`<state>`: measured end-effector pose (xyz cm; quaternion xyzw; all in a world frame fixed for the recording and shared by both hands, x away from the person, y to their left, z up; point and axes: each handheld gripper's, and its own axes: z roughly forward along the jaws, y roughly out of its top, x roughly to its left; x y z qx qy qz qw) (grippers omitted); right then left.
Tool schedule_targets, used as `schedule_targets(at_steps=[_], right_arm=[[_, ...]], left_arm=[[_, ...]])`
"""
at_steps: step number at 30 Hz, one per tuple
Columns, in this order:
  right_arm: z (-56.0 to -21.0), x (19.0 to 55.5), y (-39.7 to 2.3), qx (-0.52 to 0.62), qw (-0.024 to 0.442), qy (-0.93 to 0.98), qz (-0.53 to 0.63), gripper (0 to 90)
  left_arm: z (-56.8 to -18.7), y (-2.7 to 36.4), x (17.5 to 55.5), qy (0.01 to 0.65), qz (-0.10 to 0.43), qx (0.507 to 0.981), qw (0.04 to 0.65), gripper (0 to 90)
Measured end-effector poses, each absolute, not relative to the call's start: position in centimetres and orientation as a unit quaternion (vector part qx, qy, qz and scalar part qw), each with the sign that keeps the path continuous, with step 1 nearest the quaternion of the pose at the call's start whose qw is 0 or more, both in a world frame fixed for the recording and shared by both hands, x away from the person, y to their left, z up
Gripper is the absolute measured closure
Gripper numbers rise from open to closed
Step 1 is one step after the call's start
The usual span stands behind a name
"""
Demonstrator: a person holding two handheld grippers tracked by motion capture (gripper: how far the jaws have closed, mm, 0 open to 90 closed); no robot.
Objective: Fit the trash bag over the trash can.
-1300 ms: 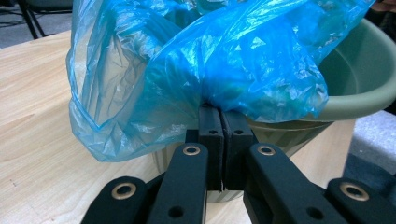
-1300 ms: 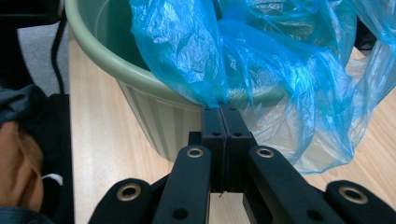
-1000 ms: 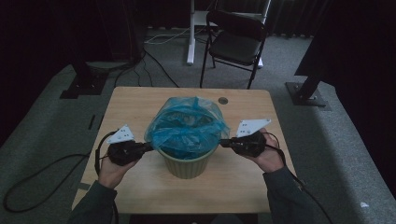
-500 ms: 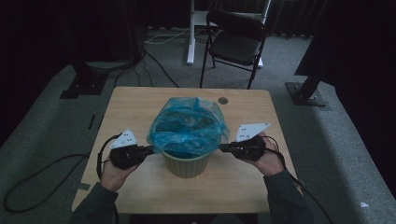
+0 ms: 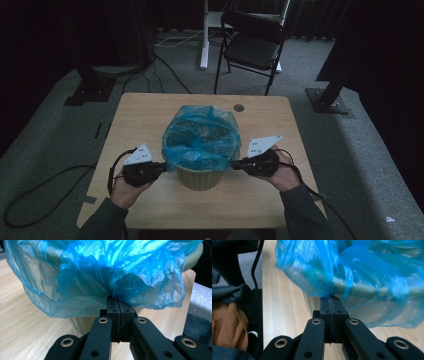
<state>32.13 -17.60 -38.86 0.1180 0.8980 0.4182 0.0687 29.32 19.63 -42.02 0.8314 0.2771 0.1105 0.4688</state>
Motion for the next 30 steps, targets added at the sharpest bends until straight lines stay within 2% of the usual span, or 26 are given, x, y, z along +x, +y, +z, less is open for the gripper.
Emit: schedule_targets(at_steps=[9,30], right_arm=[[-39.7,32.5,-16.7,0.113,0.061,0.904,0.407,89.8],[-40.5,33.3,-18.1,0.149,0.086,0.909,0.38,89.8]], left_arm=[[-42.9,19.0,29.2,0.27,0.107,0.843,0.452,88.9],[-43.8,18.3,29.3,0.263,0.118,0.863,0.415,89.2]])
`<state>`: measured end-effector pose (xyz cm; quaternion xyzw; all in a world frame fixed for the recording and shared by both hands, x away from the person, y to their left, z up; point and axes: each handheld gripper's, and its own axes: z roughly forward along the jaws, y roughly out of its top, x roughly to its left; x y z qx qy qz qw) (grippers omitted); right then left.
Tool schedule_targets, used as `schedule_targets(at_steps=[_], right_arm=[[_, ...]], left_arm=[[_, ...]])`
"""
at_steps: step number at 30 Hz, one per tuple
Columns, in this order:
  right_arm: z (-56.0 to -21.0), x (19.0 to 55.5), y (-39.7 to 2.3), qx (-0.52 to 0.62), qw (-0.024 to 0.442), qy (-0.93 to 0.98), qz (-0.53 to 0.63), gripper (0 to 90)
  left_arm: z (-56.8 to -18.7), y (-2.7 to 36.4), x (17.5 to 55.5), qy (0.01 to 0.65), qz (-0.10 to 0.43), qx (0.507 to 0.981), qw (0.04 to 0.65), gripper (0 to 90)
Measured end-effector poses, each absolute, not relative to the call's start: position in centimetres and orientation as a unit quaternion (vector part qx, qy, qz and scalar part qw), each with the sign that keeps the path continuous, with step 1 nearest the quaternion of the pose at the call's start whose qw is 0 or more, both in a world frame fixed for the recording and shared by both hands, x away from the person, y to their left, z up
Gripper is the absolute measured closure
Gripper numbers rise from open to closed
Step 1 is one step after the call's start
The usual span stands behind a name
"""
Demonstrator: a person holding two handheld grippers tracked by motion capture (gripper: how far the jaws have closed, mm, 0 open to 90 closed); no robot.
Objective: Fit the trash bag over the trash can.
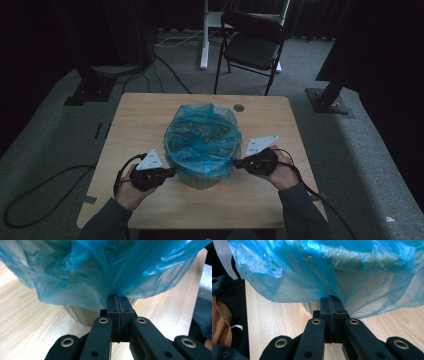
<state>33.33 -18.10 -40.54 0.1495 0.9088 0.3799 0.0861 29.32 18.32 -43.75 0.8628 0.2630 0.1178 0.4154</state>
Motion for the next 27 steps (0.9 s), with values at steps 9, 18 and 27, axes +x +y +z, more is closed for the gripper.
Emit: schedule_targets(at_steps=[9,18,27], right_arm=[[-40.6,33.3,-18.1,0.149,0.086,0.912,0.373,89.8],[-41.0,33.6,-18.3,0.157,0.083,0.915,0.364,89.8],[-40.9,33.7,-19.1,0.168,0.091,0.912,0.363,89.7]], left_arm=[[-43.9,18.3,29.4,0.264,0.12,0.866,0.408,89.3],[-44.4,18.2,29.5,0.268,0.122,0.872,0.391,89.2],[-44.2,19.5,29.7,0.287,0.123,0.863,0.396,89.2]])
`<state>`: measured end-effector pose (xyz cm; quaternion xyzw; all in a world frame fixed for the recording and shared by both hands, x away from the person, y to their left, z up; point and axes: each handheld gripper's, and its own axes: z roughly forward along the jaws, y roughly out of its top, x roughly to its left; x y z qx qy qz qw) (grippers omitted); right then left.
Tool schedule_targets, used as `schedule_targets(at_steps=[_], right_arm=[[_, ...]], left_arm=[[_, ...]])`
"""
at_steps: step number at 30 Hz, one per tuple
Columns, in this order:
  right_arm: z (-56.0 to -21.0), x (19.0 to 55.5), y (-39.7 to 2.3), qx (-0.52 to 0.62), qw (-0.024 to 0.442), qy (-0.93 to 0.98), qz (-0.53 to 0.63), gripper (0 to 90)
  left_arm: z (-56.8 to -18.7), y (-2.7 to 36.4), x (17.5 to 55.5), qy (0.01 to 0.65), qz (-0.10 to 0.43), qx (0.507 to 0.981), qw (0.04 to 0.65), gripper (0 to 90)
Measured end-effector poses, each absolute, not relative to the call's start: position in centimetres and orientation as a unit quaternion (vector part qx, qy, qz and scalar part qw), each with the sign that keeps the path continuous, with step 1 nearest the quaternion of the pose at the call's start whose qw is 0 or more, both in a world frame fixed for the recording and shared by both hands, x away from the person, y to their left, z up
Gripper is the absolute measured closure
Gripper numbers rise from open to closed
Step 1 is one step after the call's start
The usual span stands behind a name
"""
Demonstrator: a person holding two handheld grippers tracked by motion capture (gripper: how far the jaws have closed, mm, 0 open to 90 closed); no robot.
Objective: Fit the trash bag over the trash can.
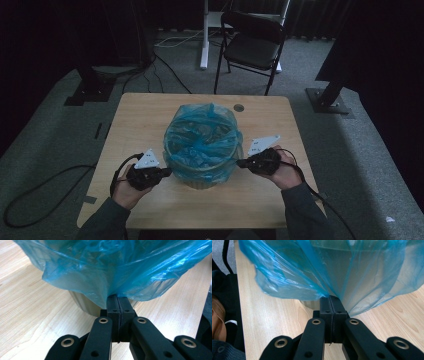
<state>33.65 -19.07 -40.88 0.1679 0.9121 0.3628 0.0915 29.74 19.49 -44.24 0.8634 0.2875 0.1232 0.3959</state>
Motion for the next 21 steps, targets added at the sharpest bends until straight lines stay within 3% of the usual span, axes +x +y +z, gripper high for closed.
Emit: schedule_targets(at_steps=[13,21], right_arm=[[-41.0,33.7,-19.8,0.178,0.098,0.911,0.358,89.7],[-39.9,33.5,-20.5,0.181,0.111,0.902,0.376,74.4]], left_arm=[[-43.9,21.2,30.0,0.318,0.115,0.846,0.413,86.9],[-43.0,22.2,29.5,0.311,0.118,0.838,0.433,75.3]])
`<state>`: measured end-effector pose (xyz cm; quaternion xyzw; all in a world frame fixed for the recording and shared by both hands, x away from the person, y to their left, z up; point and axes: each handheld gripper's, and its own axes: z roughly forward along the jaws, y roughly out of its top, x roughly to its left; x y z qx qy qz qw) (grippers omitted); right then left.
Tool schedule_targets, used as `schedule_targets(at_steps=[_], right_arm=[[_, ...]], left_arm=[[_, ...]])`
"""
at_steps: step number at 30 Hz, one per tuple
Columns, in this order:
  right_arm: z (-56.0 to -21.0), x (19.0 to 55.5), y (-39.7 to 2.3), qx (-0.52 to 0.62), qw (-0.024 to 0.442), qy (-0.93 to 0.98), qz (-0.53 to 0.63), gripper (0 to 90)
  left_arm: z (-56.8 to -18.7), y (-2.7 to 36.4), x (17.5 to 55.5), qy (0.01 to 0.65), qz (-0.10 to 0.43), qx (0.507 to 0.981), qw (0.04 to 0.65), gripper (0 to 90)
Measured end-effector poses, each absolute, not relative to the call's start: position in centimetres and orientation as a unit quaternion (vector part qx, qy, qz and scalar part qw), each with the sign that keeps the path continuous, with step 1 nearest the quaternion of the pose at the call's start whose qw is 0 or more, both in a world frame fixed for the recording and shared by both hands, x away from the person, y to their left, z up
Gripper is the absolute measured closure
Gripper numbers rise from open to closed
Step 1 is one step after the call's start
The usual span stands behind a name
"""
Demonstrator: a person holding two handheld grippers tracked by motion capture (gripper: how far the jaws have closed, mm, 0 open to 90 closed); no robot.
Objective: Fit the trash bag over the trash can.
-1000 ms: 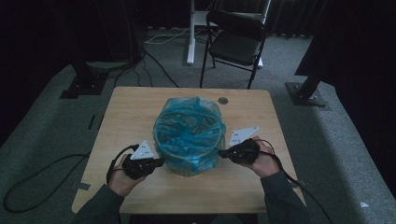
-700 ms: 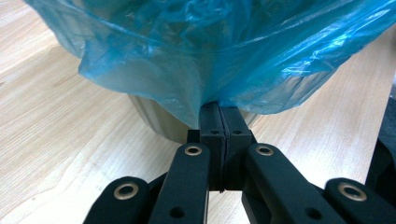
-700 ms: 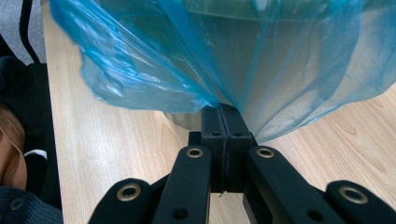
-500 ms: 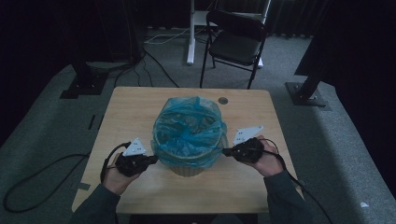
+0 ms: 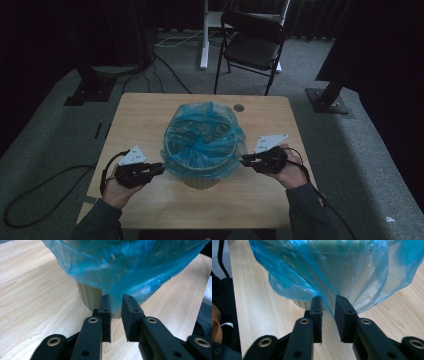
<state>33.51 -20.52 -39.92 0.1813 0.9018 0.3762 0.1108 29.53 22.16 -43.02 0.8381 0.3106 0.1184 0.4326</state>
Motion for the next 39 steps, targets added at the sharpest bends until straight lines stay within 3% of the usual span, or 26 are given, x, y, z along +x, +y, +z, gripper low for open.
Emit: schedule_targets(at_steps=[6,26,32,39], right_arm=[[-39.3,33.2,-21.0,0.178,0.116,0.895,0.392,68.1],[-37.4,33.0,-22.5,0.186,0.132,0.873,0.431,63.1],[-37.1,33.6,-22.1,0.194,0.144,0.871,0.427,65.0],[-36.7,34.4,-21.6,0.201,0.154,0.865,0.433,73.2]], left_arm=[[-42.5,22.6,29.5,0.312,0.123,0.831,0.443,69.5],[-40.2,22.9,30.4,0.316,0.149,0.81,0.472,68.9],[-39.4,22.8,31.0,0.315,0.156,0.806,0.476,69.0],[-38.9,22.5,31.7,0.315,0.159,0.805,0.477,70.3]])
